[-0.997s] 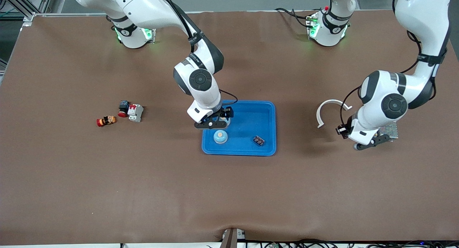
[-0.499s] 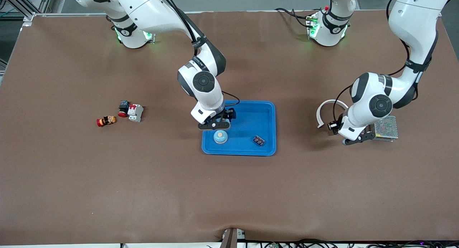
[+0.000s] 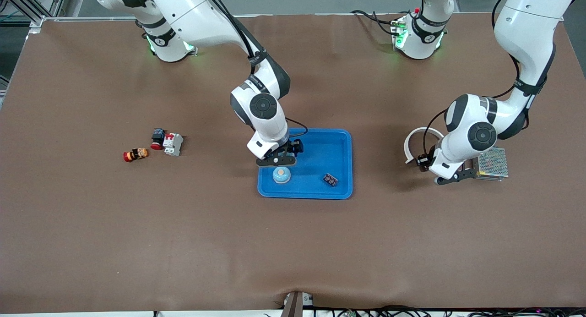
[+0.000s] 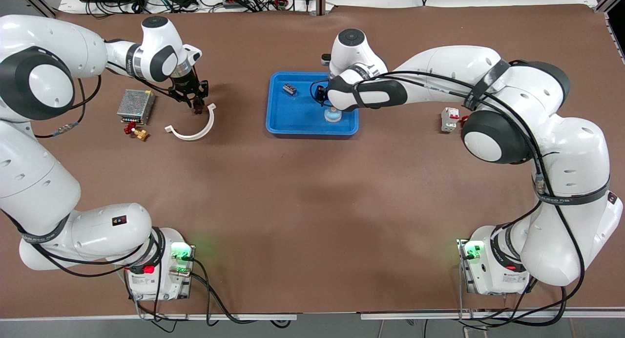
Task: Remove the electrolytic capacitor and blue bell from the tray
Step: 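Place the capacitor by the white arc while the right gripper grasps a bell, then grasp the second capacitor with the left gripper while the right gripper lifts the bell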
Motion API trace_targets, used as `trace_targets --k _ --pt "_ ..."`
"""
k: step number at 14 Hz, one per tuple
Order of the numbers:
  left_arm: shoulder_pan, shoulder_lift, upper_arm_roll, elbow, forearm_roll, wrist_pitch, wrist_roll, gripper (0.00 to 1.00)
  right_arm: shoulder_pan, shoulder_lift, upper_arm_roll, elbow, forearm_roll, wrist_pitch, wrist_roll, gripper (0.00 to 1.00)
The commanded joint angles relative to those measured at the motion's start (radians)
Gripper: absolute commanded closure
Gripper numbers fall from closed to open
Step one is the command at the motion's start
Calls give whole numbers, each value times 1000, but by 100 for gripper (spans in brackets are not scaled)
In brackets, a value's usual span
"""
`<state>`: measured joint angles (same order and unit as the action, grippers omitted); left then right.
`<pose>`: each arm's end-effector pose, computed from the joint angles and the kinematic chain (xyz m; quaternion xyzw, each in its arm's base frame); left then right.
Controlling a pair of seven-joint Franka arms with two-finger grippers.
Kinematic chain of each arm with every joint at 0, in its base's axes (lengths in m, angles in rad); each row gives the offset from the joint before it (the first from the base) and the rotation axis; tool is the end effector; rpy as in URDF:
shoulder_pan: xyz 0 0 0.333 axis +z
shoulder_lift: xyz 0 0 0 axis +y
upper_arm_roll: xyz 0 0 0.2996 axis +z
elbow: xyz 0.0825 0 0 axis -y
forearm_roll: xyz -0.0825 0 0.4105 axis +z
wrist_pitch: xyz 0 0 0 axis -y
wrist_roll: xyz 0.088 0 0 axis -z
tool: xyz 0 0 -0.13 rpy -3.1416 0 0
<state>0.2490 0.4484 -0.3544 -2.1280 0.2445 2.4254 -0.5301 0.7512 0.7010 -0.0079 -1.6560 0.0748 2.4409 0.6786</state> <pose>0.5633 -0.0661 0.1387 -0.9904 -0.1264 0.0530 0.0156 0.5167 0.4772 0.1544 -0.9988 -0.0058 -0.0169 0.0446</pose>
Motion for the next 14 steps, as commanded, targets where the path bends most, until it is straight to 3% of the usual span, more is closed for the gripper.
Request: trace_targets --k 1,5,7,14 --pt "9 -33 -9 51 19 -47 1 0 14 26 -12 25 -6 6 15 0" --pt "-14 -33 -44 233 -33 -254 -10 0 16 32 -12 25 -7 7 13 0" --pt "-20 -31 -57 266 -102 -270 -89 0 23 32 -12 25 -7 7 15 0" --pt "-209 70 -78 434 -105 -258 -537 1 31 48 -12 25 -9 18 15 0"
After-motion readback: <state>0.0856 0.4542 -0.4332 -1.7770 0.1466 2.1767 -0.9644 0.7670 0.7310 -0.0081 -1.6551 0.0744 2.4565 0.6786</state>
